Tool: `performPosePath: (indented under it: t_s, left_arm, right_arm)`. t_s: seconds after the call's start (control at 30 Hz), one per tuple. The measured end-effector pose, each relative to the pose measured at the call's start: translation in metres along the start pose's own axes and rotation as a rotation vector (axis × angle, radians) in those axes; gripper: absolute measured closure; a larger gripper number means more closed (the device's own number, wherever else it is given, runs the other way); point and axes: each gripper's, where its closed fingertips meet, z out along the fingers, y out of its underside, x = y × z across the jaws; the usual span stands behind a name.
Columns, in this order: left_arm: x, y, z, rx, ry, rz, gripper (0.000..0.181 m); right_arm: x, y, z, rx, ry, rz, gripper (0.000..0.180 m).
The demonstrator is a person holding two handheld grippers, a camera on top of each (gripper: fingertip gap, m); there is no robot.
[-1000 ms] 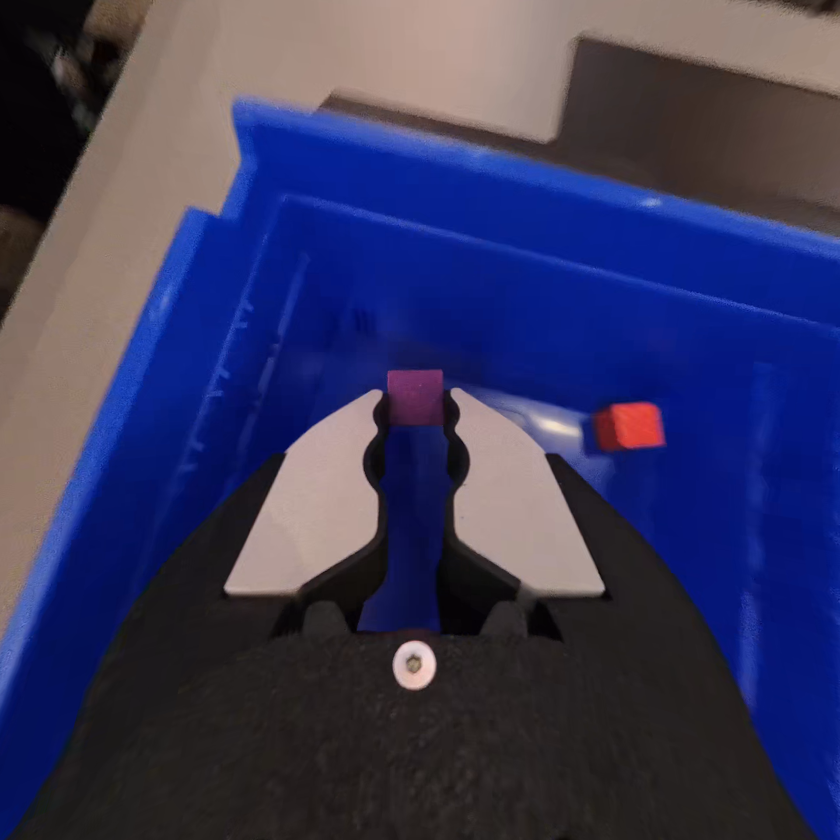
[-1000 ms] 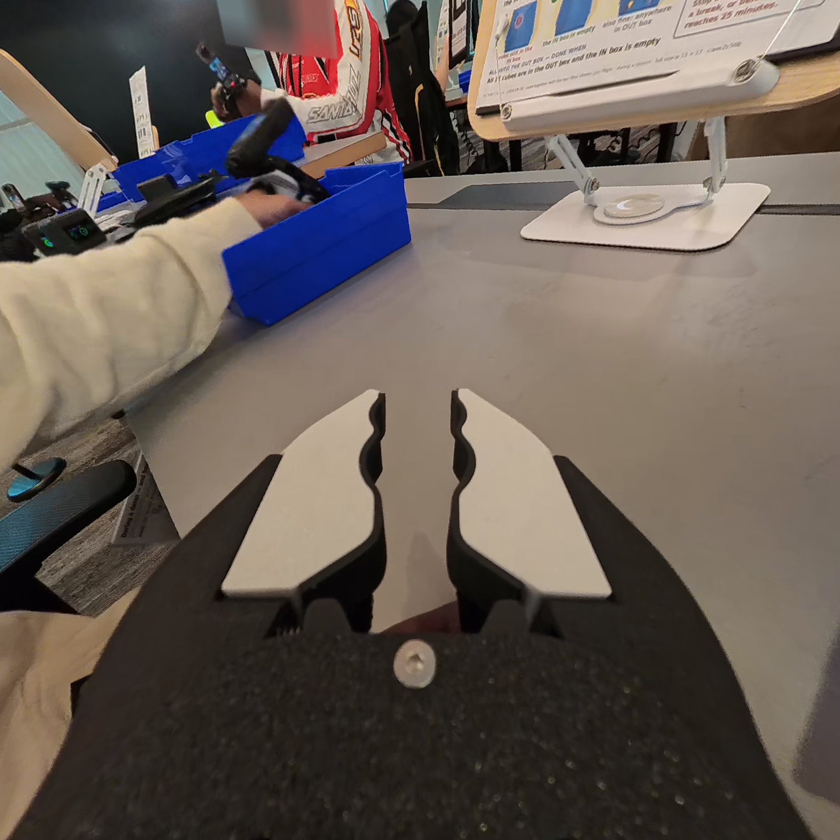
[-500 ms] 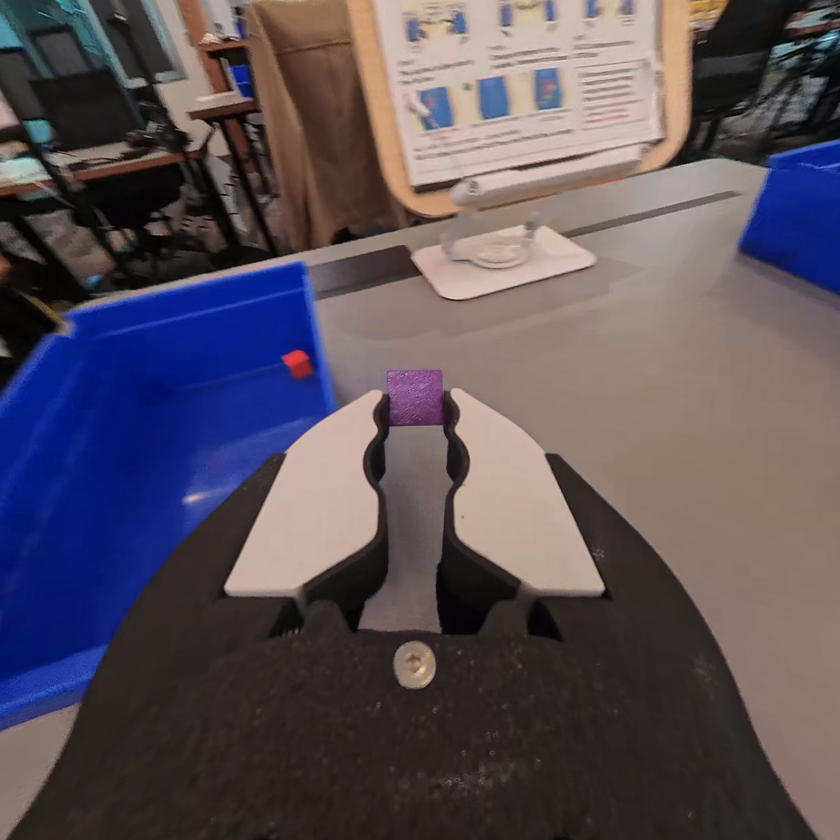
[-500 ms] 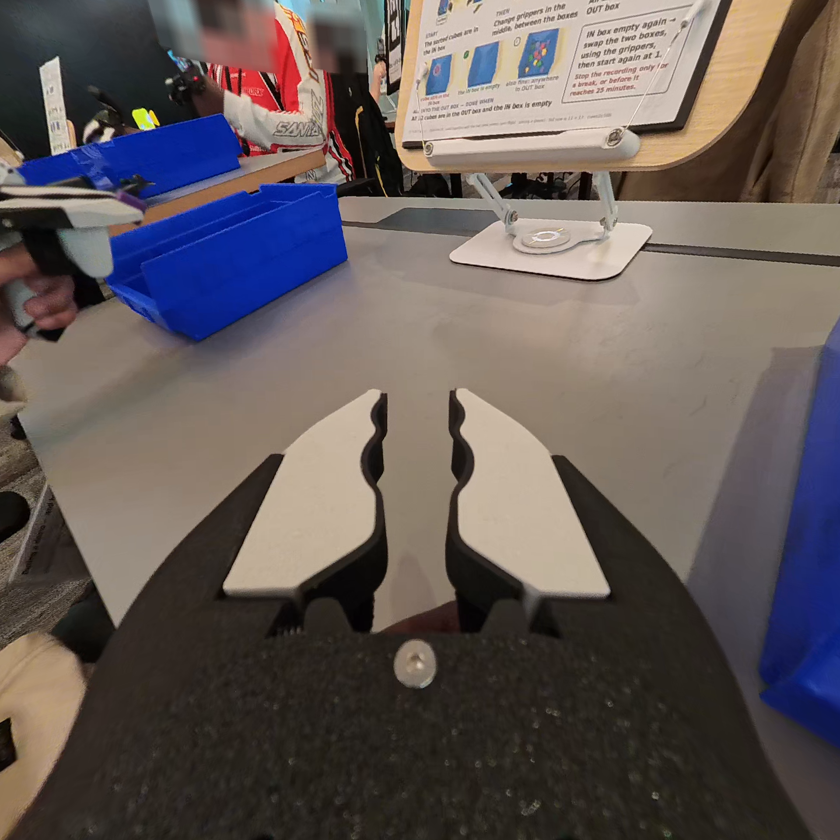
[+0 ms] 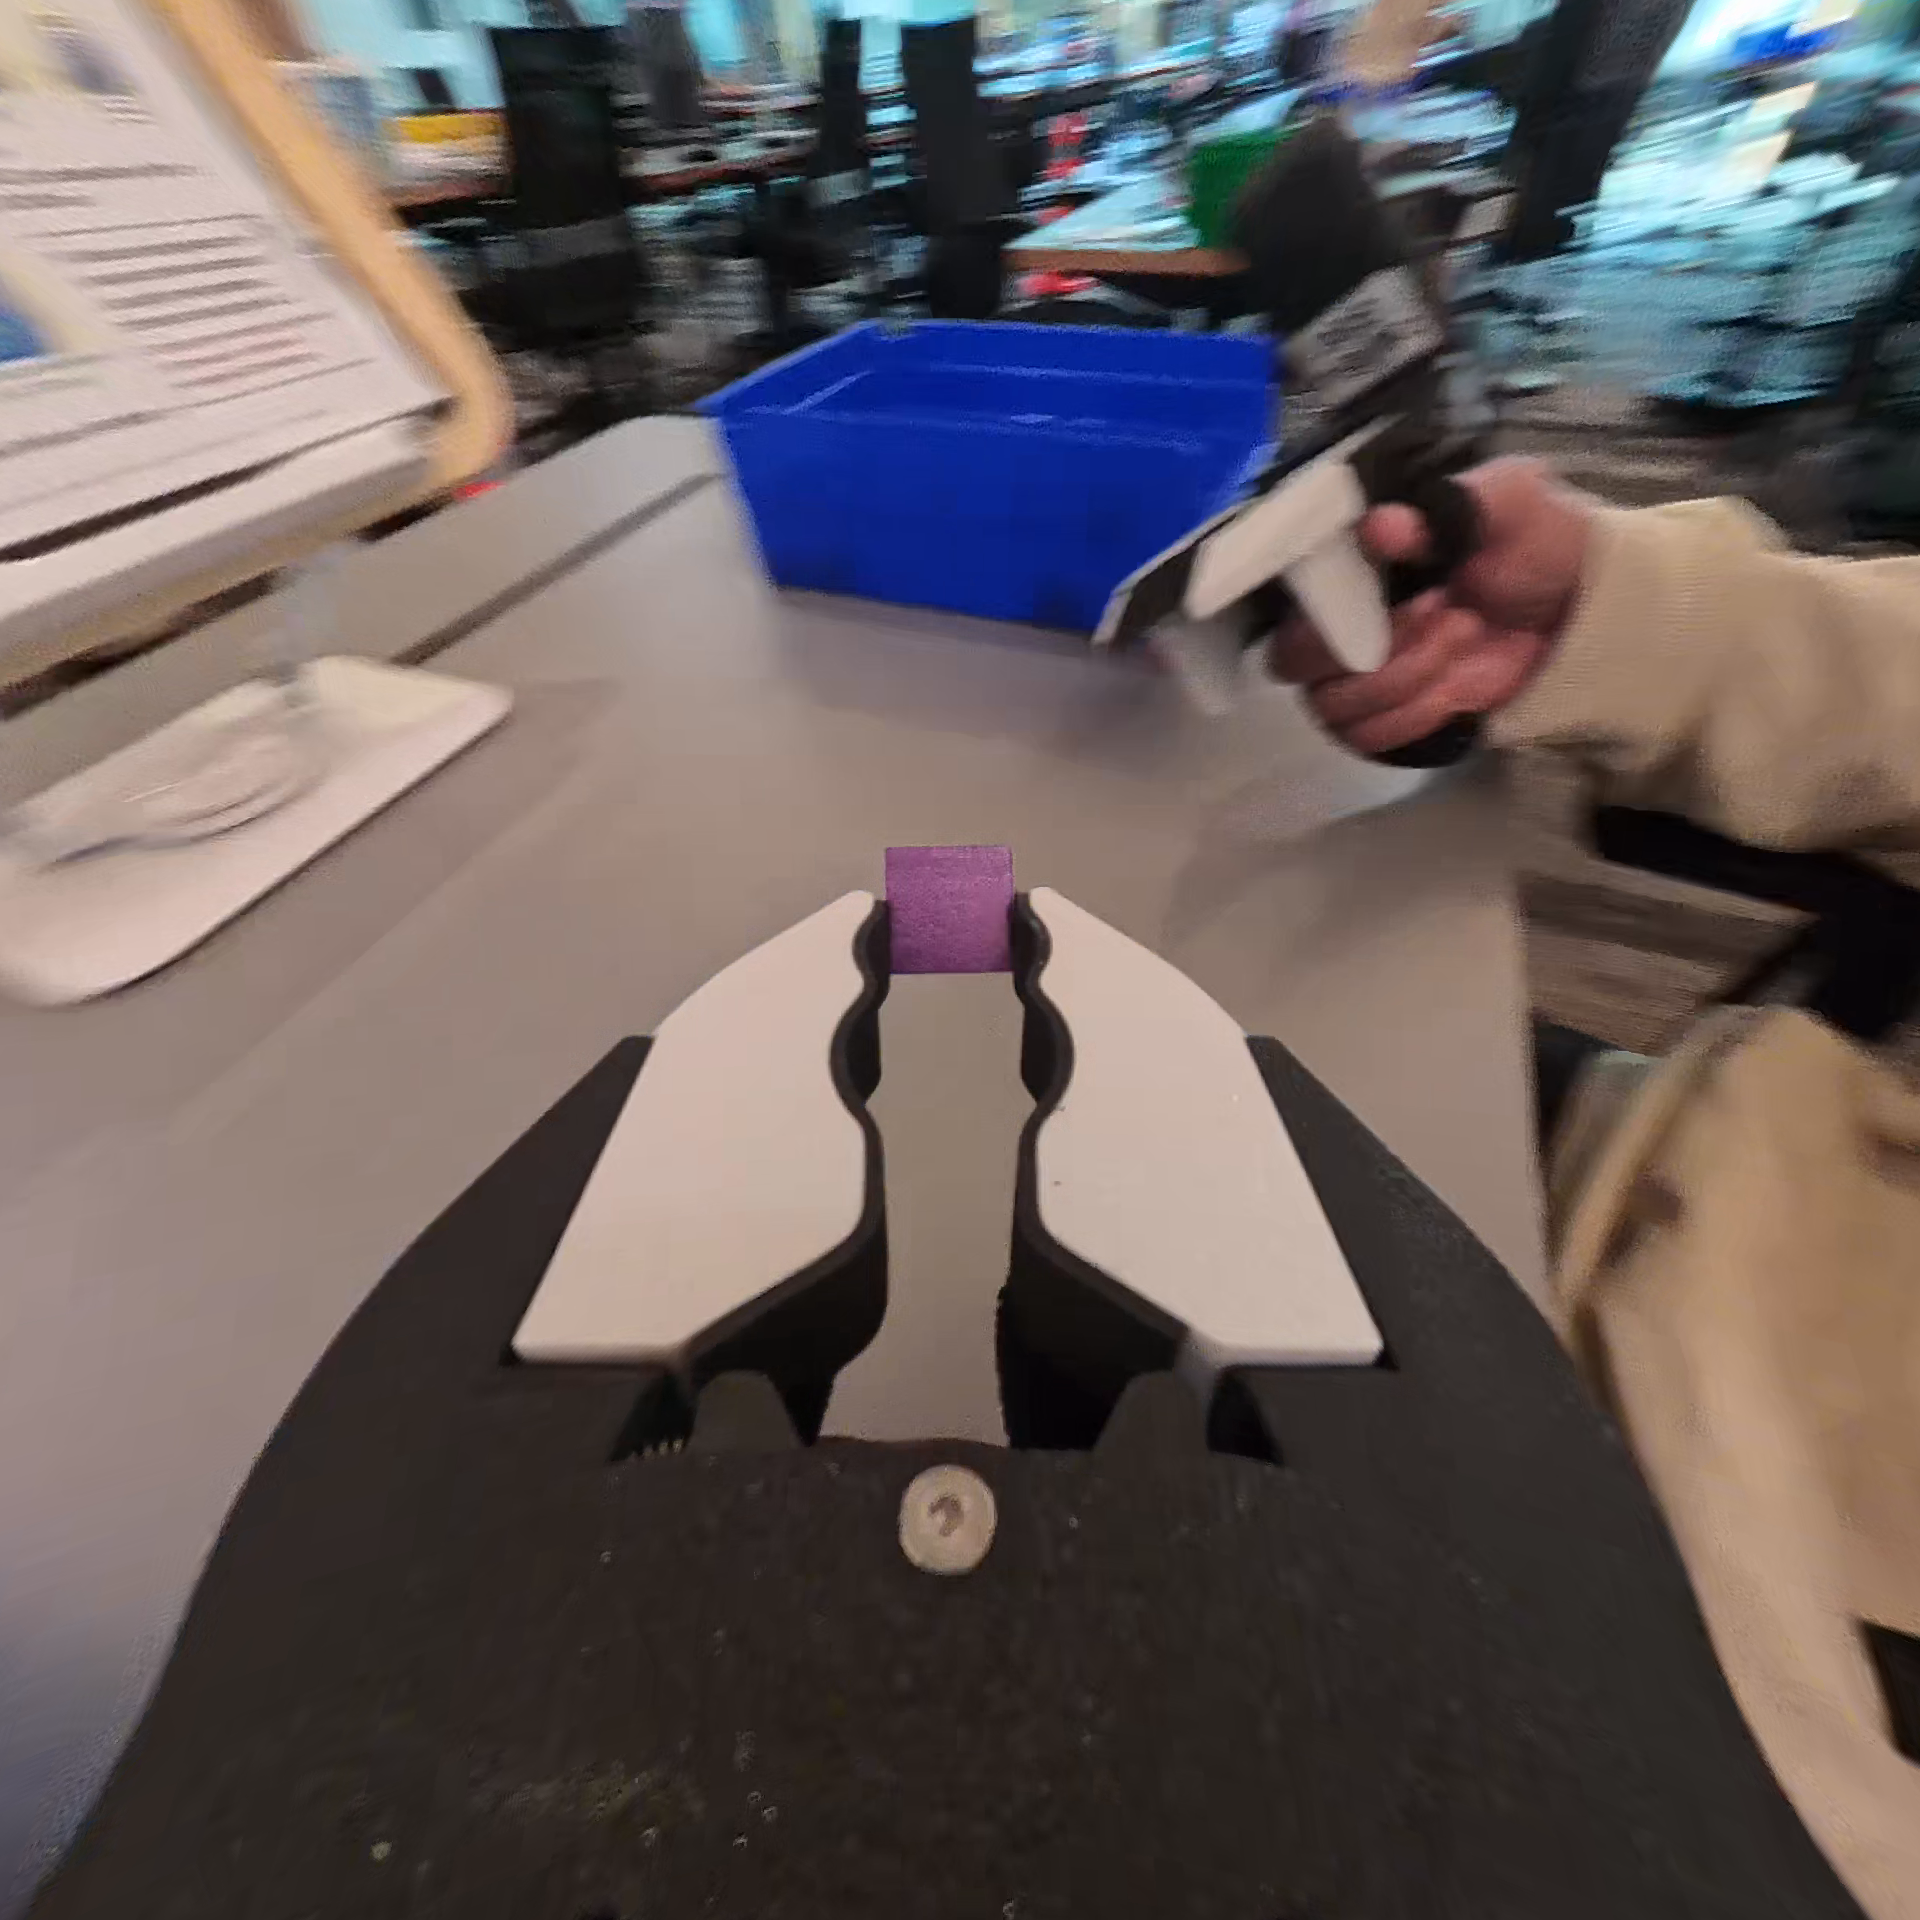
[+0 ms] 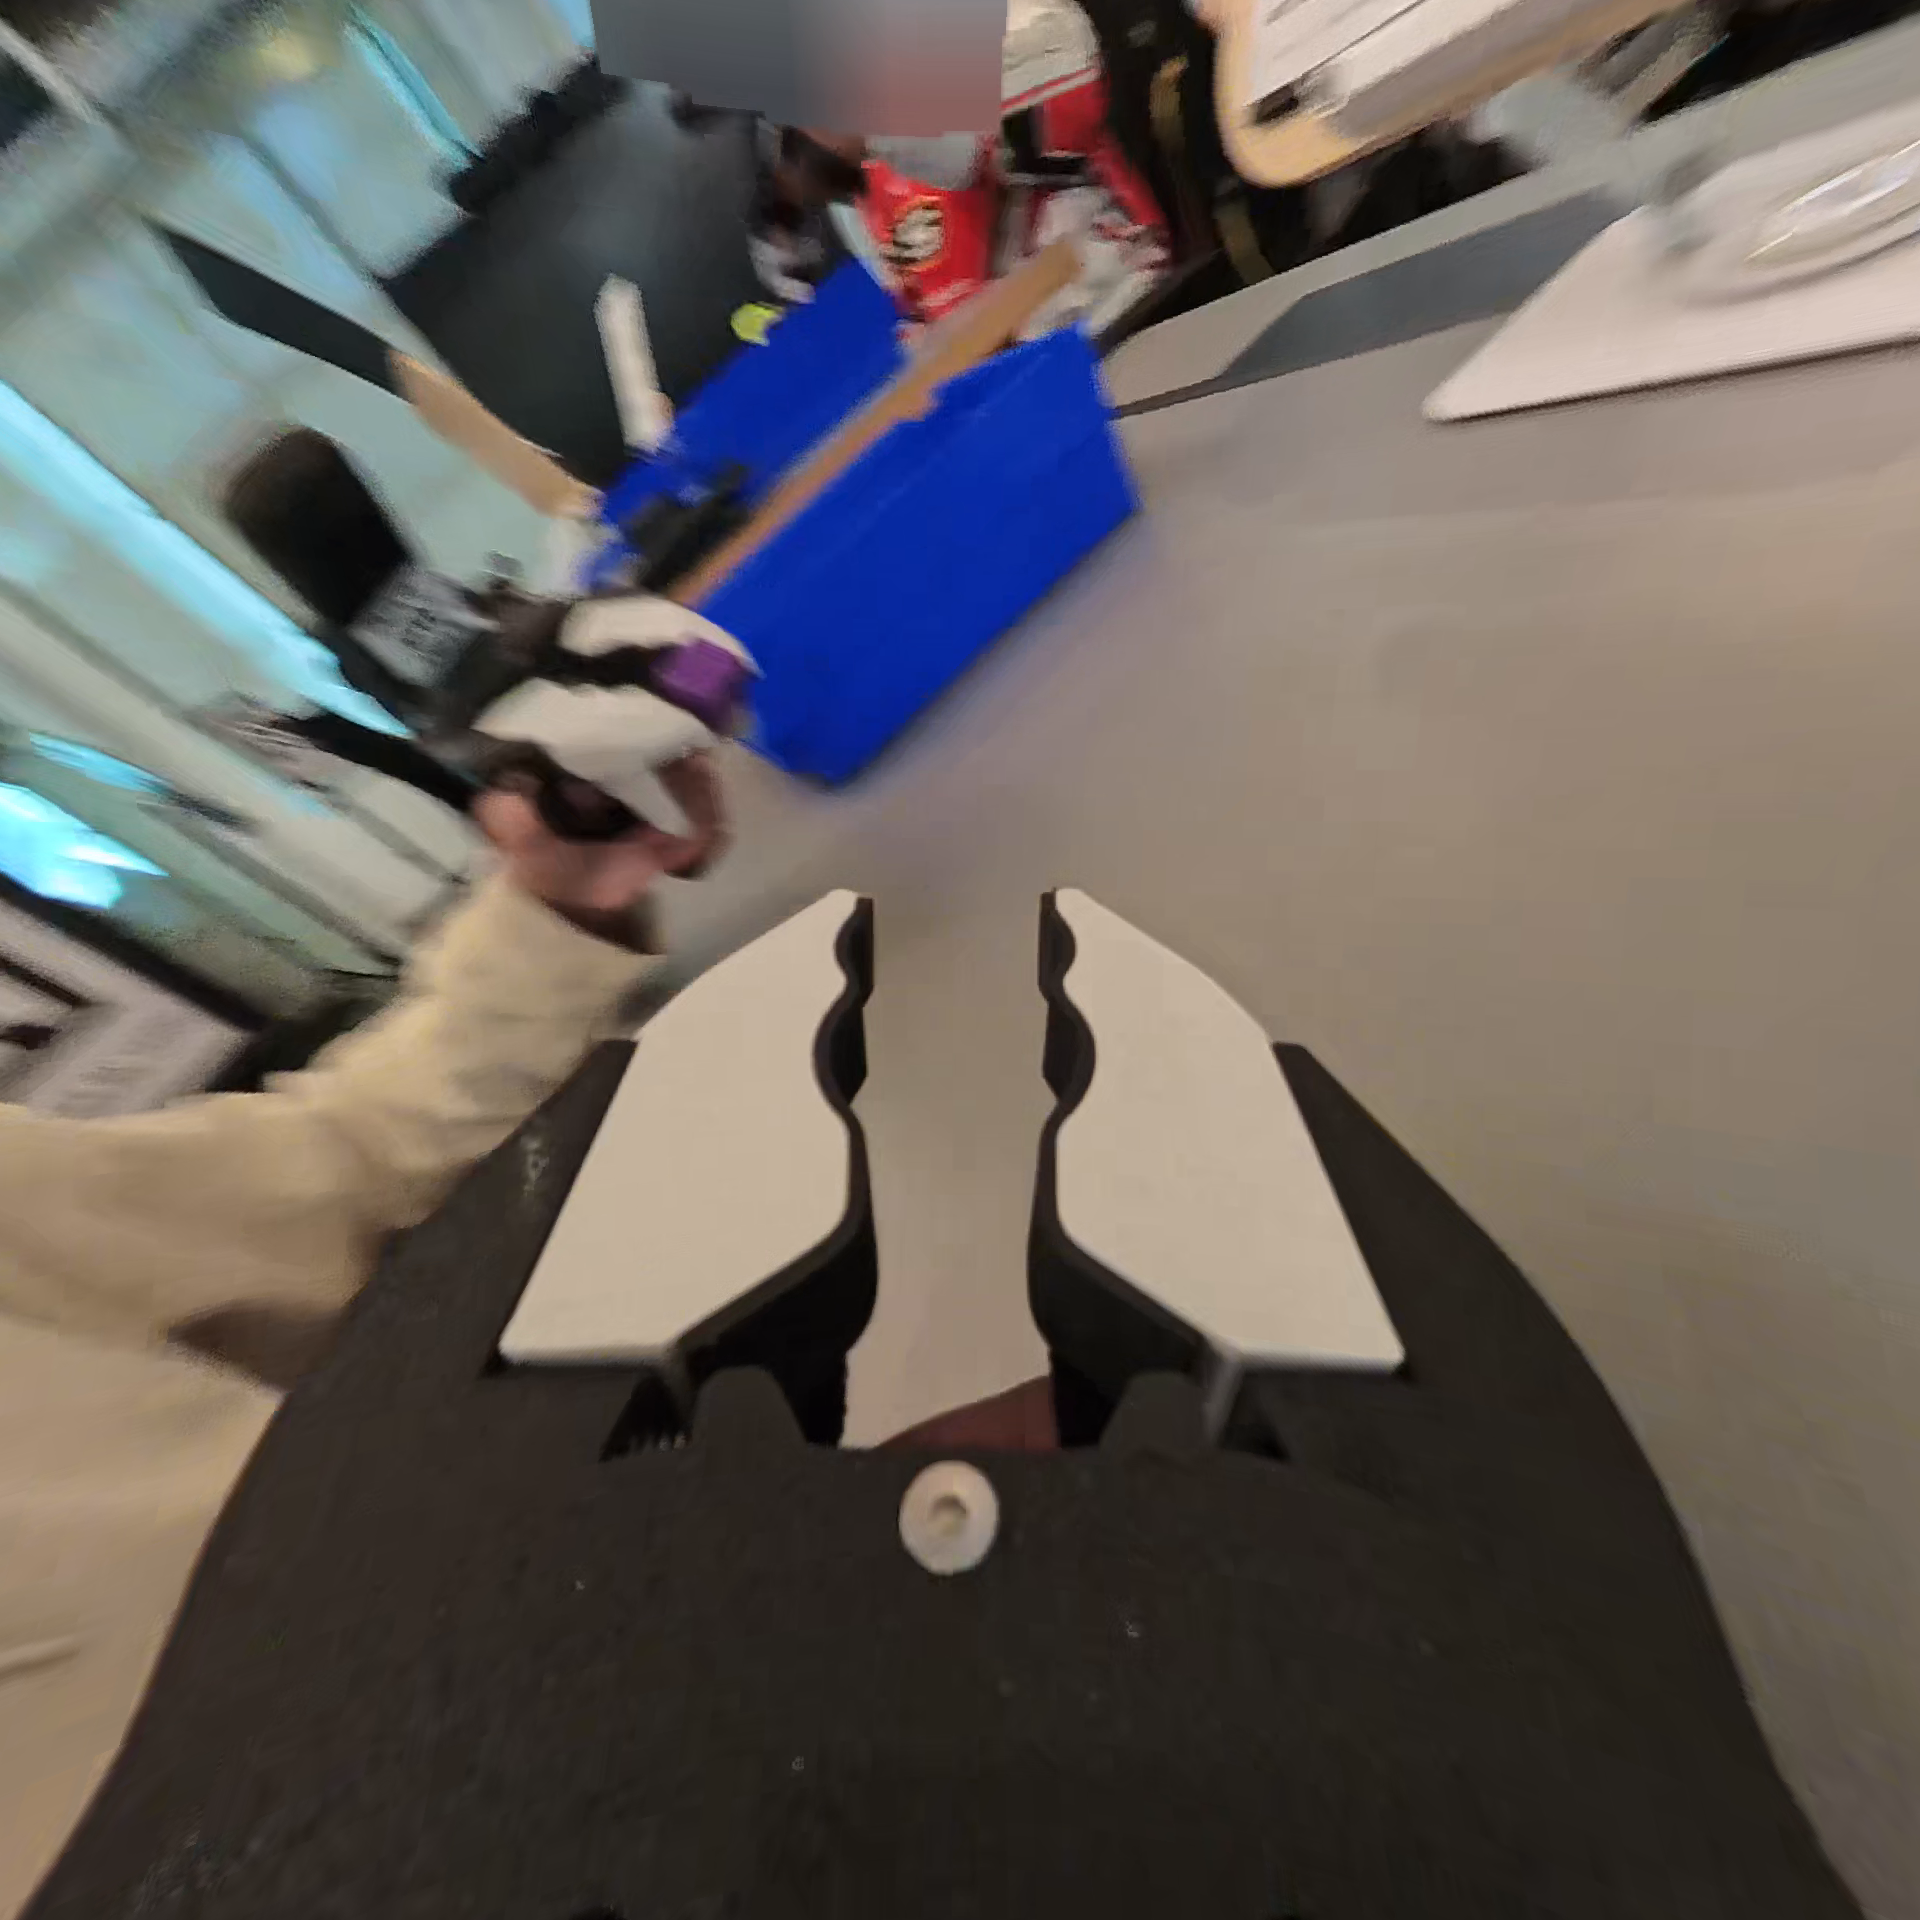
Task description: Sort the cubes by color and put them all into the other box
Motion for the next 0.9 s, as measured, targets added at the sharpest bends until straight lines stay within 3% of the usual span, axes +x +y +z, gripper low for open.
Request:
performPosePath:
  t_s: [0.13,0.33,0.5,0.9]
  left_arm:
    - [0.022,-0.024,0.033,0.04,0.285,0.006,0.159]
    - [0.039,-0.051,0.064,0.104,0.431,0.028,0.159]
    - [0.046,-0.048,0.078,0.107,0.447,0.032,0.159]
    - [0.047,-0.042,0.086,0.134,0.397,0.08,0.159]
  right_arm:
    - [-0.035,-0.013,0.026,-0.036,-0.267,0.316,0.148]
    - [-0.055,-0.031,0.038,0.03,-0.566,0.689,0.145]
    - [-0.059,-0.031,0.038,0.065,-0.669,0.783,0.143]
    - [-0.052,-0.028,0.041,0.073,-0.666,0.781,0.156]
